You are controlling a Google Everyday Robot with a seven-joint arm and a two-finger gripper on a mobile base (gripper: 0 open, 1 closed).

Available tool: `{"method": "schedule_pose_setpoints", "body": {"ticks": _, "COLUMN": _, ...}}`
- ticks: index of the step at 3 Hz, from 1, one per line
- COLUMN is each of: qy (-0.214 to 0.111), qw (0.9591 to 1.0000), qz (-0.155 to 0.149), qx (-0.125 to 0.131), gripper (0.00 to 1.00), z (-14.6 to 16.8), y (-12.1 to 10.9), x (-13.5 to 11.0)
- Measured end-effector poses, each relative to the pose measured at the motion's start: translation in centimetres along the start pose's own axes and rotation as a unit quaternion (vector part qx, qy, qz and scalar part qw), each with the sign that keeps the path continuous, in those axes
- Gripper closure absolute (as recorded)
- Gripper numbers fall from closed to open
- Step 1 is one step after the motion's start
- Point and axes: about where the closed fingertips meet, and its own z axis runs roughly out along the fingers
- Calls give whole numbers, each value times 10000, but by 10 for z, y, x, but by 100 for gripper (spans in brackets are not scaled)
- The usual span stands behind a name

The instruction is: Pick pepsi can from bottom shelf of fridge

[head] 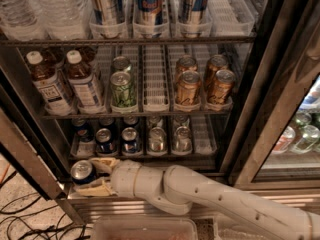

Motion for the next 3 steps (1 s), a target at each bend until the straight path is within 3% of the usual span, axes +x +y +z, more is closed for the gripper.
{"method": "schedule_pose_setpoints", "body": {"ticks": 2, "qy": 601, "qw": 9981, "qz": 104, "qx": -64, "gripper": 100, "z": -65, "y": 18, "x": -43}}
{"method": "schedule_pose_setpoints", "body": {"ticks": 3, "qy": 839, "qw": 9964, "qz": 28, "qx": 82, "gripper": 100, "z": -93, "y": 20, "x": -72}}
